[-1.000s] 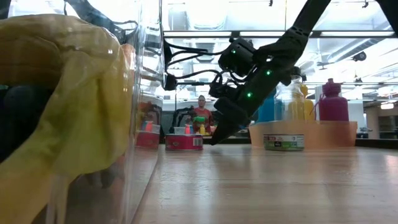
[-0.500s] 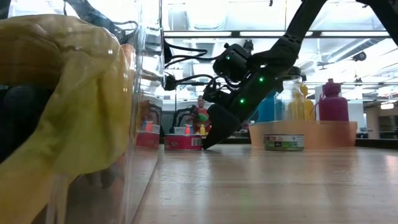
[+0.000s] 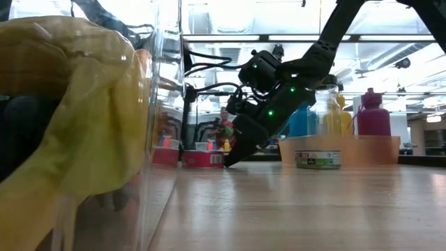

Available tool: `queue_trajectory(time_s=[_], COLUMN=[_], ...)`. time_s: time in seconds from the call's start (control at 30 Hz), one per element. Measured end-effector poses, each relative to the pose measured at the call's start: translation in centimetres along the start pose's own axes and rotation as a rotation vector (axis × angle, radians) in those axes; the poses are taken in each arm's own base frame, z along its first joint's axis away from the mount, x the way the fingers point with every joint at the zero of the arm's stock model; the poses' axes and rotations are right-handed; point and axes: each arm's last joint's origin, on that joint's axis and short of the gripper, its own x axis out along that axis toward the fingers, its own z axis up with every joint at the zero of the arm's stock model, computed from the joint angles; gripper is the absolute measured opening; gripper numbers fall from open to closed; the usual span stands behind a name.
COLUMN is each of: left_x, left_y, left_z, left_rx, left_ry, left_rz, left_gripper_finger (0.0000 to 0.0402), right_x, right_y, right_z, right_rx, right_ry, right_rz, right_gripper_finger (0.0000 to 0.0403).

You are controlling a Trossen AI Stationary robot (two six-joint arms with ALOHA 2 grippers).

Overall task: Pick & Place Food Item
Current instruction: Put the red tuna can into the blue bin

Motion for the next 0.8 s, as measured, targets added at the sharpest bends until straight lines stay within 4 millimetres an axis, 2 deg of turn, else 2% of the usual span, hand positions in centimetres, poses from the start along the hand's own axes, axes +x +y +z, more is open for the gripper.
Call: queue_trajectory(time_s=[0.3, 0.43, 0.8], left_x=[0.0, 0.0, 0.0], left_y=[0.1, 0.1, 0.1], left_z=[0.1, 0.4, 0.4], left_rx=[-0.003, -0.008, -0.006], left_ry=[-0.011, -0.032, -0.030], left_rz=[0.010, 0.007, 0.001], left_gripper_finger=[0.0001, 0.0001, 0.0001], right_x=[0.0, -0.3, -0.4], right_y=[0.5, 1.3, 1.6], right_z=[0.4, 1.8, 2.3], right_rx=[-0.009, -0.035, -0.050], right_ry=[-0.029, -0.138, -0.185], right_rz=[0.092, 0.180, 0.156], right_gripper_finger=[0.0012, 0.0012, 0.0012])
